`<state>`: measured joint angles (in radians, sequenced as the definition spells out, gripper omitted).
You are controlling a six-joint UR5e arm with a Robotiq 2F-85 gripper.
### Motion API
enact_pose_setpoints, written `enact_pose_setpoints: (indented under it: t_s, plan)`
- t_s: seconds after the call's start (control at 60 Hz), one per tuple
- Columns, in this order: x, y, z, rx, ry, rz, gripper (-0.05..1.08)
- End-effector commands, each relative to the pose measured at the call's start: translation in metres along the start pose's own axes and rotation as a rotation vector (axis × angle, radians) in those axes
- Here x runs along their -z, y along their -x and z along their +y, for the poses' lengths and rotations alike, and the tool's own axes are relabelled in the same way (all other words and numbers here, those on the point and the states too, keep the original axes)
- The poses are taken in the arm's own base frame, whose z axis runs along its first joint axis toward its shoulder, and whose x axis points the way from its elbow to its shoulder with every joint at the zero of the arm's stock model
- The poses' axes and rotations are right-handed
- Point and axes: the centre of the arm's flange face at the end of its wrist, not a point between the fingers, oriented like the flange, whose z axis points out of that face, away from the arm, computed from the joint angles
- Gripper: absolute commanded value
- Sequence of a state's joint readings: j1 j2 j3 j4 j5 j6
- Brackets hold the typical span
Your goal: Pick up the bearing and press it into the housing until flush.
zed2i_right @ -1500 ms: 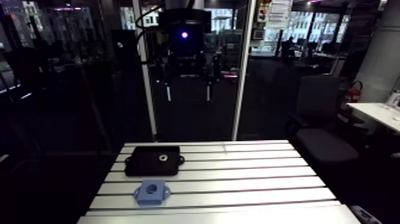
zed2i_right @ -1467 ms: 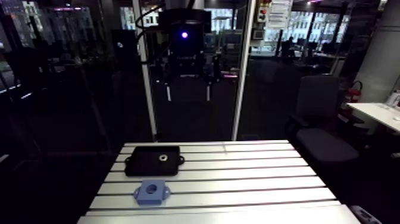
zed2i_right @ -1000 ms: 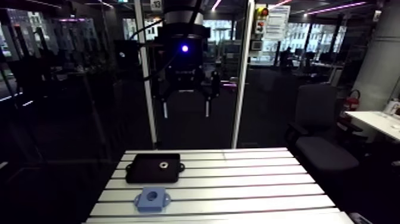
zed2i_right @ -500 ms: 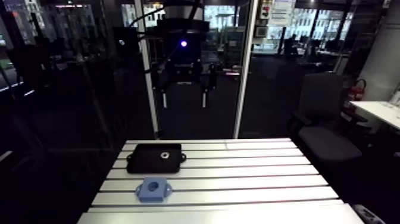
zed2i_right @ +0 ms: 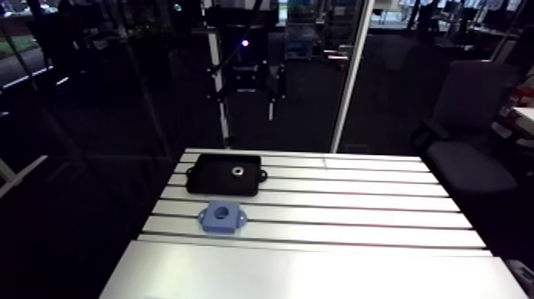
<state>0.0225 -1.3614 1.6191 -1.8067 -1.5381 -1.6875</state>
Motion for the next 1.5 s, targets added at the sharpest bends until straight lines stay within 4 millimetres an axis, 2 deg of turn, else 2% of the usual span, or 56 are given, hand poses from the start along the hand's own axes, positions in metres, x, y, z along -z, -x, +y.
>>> enact_pose_setpoints:
  t_s: [0.017,0.35,0.55,0.867,1.0,1.25,1.5]
  plan:
    - [-0.034,-0.024,-0.014,0.021,0.006,0.022,0.00]
    - [-0.045,-0.037,-0.014,0.019,0.006,0.061,0.00]
    - [-0.060,-0.045,-0.016,0.008,0.009,0.068,0.00]
    - [-0.085,-0.062,-0.036,-0.104,0.008,0.045,0.01]
    - [-0.109,-0.070,-0.049,-0.114,0.020,0.015,0.00]
    - [-0.130,-0.084,-0.049,-0.123,0.039,-0.006,0.00]
    - [-0.137,-0.086,-0.047,-0.122,0.055,-0.013,0.01]
